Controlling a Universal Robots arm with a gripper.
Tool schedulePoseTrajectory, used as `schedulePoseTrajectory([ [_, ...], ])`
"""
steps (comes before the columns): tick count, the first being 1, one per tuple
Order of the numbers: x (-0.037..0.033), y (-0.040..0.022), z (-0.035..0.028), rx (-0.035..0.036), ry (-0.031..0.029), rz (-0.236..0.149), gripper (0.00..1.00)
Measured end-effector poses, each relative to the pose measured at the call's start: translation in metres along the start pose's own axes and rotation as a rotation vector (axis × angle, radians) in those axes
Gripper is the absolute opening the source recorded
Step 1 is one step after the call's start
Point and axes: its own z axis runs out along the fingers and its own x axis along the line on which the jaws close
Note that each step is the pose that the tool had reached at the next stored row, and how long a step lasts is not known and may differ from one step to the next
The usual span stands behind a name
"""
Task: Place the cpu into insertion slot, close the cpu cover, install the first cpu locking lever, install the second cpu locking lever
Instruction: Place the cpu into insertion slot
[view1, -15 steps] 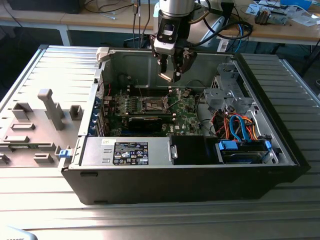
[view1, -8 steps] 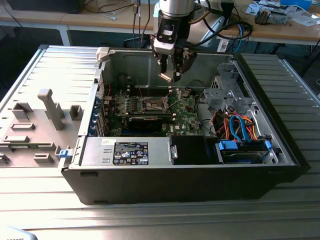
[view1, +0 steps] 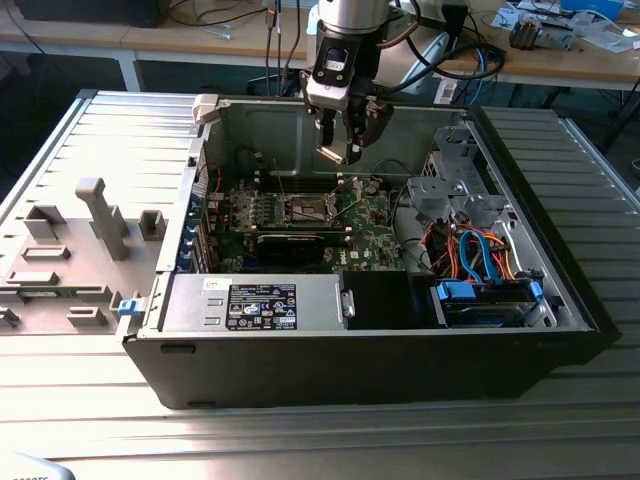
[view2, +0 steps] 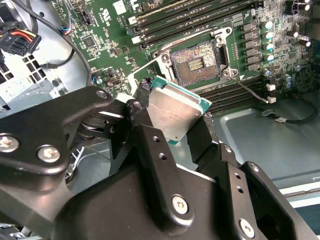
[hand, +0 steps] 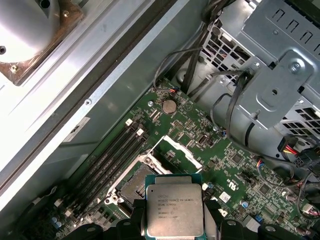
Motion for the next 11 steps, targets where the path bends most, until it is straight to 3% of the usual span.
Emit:
schedulePoseTrajectory([
  [11, 0.0000, 0.0000, 0.0002, 0.0000, -0.0002, 0.008, 0.55],
])
